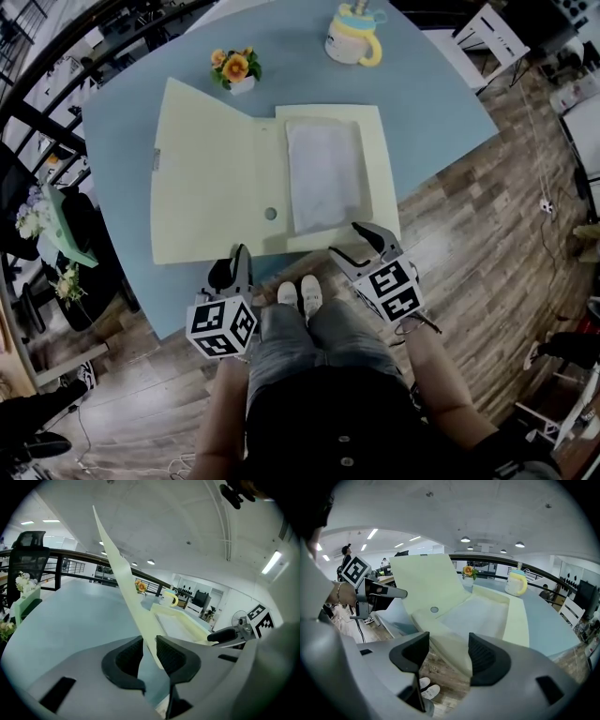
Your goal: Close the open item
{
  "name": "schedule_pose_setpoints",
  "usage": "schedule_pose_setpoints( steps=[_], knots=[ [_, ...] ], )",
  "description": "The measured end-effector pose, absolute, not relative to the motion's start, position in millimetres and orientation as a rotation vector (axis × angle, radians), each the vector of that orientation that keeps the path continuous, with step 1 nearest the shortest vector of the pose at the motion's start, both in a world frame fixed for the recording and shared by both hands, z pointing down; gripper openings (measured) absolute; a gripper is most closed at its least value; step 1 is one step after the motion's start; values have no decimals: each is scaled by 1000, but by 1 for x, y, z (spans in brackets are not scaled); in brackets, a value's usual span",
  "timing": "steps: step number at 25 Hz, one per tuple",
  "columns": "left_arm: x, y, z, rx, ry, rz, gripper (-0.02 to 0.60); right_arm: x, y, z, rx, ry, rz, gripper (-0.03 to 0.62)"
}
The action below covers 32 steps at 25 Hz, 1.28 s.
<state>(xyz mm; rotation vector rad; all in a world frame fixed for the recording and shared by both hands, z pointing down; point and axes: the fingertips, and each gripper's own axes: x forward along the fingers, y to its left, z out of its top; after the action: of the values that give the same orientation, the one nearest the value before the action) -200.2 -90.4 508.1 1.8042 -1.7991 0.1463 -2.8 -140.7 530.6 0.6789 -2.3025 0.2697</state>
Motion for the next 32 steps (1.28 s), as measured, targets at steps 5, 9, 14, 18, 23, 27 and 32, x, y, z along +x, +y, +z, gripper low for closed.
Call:
schedule_pose_setpoints(
  steps=[5,9,14,18,23,27,32],
  knots=[
    [-199,-93,500,1832,-1825,164,69,-1,-142,532,681,-2312,260,270],
    [-194,-95,495,1846,-1818,164,55,1,-141,532,684,-2319,265,270],
    [-184,-98,487,1887,-1808,192,49,2,-142,532,681,-2336,262,267],
    [-174,-102,482,1934,-1795,231,49,1,-142,532,685,-2337,261,267],
    [-164,-103,479,1976,-1781,267,50,2,-139,532,675,-2338,274,265],
    [-156,-104,475,2013,-1767,304,51,0,-138,529,668,-2352,280,265],
    [-146,-108,471,2057,-1745,338,52,1,-139,529,664,-2355,277,264]
  ],
)
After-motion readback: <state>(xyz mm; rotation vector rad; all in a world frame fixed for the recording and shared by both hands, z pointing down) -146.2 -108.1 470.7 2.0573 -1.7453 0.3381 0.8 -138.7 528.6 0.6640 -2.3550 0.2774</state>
